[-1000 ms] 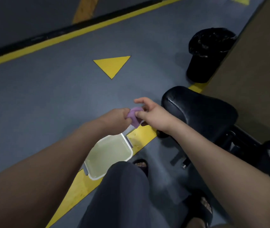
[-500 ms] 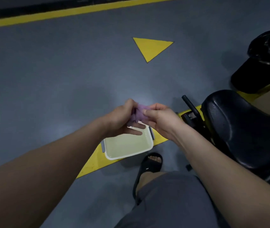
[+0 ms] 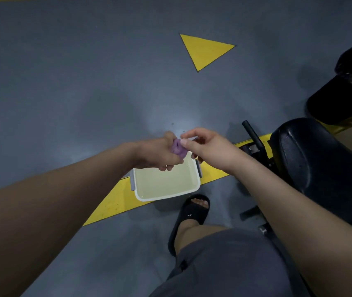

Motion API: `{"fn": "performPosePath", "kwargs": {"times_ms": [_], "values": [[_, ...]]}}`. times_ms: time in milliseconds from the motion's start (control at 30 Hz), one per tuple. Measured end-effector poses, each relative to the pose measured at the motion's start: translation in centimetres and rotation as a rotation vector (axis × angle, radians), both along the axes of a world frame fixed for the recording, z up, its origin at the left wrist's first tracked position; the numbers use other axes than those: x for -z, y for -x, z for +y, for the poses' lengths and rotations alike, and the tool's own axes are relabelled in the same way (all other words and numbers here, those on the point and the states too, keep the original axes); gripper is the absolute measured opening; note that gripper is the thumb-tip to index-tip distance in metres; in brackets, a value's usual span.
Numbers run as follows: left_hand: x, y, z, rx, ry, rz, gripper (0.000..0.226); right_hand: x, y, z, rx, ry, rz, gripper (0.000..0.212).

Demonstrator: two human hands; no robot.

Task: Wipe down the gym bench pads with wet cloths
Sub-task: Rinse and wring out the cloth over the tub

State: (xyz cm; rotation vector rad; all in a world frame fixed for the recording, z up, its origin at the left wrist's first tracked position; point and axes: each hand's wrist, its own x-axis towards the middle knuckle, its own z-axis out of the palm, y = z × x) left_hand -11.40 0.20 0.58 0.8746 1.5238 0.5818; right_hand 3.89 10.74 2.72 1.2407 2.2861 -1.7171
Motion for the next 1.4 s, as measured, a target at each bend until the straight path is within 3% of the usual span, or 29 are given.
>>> {"fn": "performPosePath", "kwargs": {"times_ms": [67, 200, 333, 533, 700, 733, 800, 900, 1033, 1067, 1167, 1233, 1300, 1367, 1400], "values": [[0.1, 0.1, 0.0, -0.011, -0.003, 0.019, 0.043, 0.6, 0.5, -0.4, -0.004, 0.015, -0.028, 0.017], [0.4, 0.6, -0.2, -0.062, 0.000, -0.104, 0.031, 1.0, 0.4, -0.6, 0.176, 0.111, 0.025, 0.013], [0.1, 0.0, 0.3, 0.103, -0.012, -0.106, 0.021, 0.8, 0.6, -1.2, 0.104, 0.011, 0.005, 0.015], [-0.9, -0.1, 1.0, 0.176, 0.041, 0.146, 0.035, -0.1, 0.2, -0.8, -0.032, -0.131, -0.069, 0.020], [-1.3, 0.0, 0.9, 0.087, 0.016, 0.023, 0.081, -0.3, -0.2, -0.8, -0.101, -0.207, -0.095, 0.019], [-1.2, -0.1, 0.8, 0.118, 0.003, 0.024, 0.069, -0.3, -0.2, -0.8, -0.096, -0.195, -0.085, 0.018], [-1.0, -0.6, 0.7, 0.162, -0.002, 0.081, 0.020, -0.7, -0.3, -0.8, -0.071, -0.180, -0.058, 0.019], [-0.5, -1.2, 0.6, 0.052, 0.020, 0.263, 0.013, -0.9, -0.2, -0.7, -0.007, -0.127, -0.007, 0.020], [0.4, -1.5, 0.5, 0.046, 0.032, 0.193, 0.004, -0.9, -0.6, -0.3, -0.035, -0.064, -0.046, 0.009], [0.4, -1.3, 0.5, 0.046, 0.049, 0.185, 0.004, -0.8, -0.8, -0.2, -0.079, -0.061, -0.057, 0.015], [-0.1, -0.3, 0.8, 0.020, 0.158, 0.121, 0.022, -0.9, -1.5, 0.1, -0.416, -0.370, -0.190, 0.068], [-1.0, 0.2, 1.0, 0.049, 0.230, 0.028, 0.030, -0.7, -1.3, 0.0, -0.607, -0.651, -0.221, 0.084], [-1.7, 0.3, 1.1, 0.111, 0.248, 0.006, 0.036, -0.3, -0.7, -0.4, -0.679, -0.882, -0.204, 0.069], [-2.0, 0.1, 1.2, 0.159, 0.265, 0.040, 0.042, -0.1, 0.3, -0.8, -0.670, -1.091, -0.175, 0.029], [-1.9, -0.1, 1.3, 0.186, 0.273, 0.063, 0.043, 0.2, 0.8, -1.0, -0.643, -1.193, -0.172, 0.019]]}}
